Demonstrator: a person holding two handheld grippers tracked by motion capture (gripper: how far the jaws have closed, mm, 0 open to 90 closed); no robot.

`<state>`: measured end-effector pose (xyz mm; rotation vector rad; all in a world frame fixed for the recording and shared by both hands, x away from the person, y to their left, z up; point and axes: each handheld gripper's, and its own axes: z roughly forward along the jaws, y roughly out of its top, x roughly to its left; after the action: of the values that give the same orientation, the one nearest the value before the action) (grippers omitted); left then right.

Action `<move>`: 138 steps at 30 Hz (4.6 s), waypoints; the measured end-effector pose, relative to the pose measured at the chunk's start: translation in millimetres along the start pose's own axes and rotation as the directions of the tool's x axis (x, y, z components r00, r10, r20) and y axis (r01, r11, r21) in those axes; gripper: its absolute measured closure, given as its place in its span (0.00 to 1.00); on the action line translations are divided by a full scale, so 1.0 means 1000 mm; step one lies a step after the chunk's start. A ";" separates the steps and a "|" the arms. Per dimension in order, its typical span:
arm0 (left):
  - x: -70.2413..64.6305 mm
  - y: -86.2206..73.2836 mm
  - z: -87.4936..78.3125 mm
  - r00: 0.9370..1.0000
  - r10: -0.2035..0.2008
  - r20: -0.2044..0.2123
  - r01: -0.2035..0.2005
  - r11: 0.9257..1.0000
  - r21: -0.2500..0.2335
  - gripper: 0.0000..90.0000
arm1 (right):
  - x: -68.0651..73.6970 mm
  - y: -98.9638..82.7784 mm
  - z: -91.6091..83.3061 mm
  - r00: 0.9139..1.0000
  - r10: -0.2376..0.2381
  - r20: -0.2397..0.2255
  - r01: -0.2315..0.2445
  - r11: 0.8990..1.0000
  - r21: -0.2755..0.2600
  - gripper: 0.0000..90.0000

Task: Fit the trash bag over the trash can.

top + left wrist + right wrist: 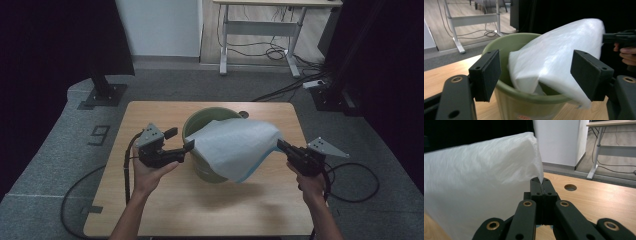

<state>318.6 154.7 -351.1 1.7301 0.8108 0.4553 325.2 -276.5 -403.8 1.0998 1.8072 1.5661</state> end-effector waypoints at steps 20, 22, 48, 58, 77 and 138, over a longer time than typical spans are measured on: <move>-0.064 0.001 0.072 0.992 0.088 0.087 -0.099 0.985 0.143 0.25 | 0.040 0.007 0.026 0.999 -0.010 -0.037 0.011 0.999 0.032 0.98; -0.065 0.000 0.079 0.994 0.081 0.079 -0.093 0.983 0.161 0.25 | 0.040 0.007 0.026 0.999 -0.007 -0.039 0.008 0.999 0.034 0.98; -0.084 0.003 0.103 0.994 0.049 0.097 -0.068 0.975 0.211 0.24 | 0.043 0.009 0.028 0.997 0.035 -0.075 -0.033 0.999 0.035 0.98; -0.078 0.005 0.104 0.988 0.024 0.150 -0.055 0.976 0.212 0.66 | 0.043 0.010 0.024 0.996 0.030 -0.082 -0.028 0.999 0.031 0.98; -0.050 0.014 0.092 0.972 -0.072 0.223 0.038 0.988 0.150 1.00 | 0.044 0.010 0.018 0.997 -0.004 -0.077 0.006 1.000 0.026 0.83; 0.002 0.010 0.067 0.939 -0.223 0.262 0.198 0.973 0.118 1.00 | 0.056 -0.005 0.008 0.984 -0.078 -0.160 0.073 0.997 -0.038 0.99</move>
<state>367.2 108.8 -362.9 1.7179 0.8132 0.0324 300.2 -225.9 -403.0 0.9015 1.8983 1.6750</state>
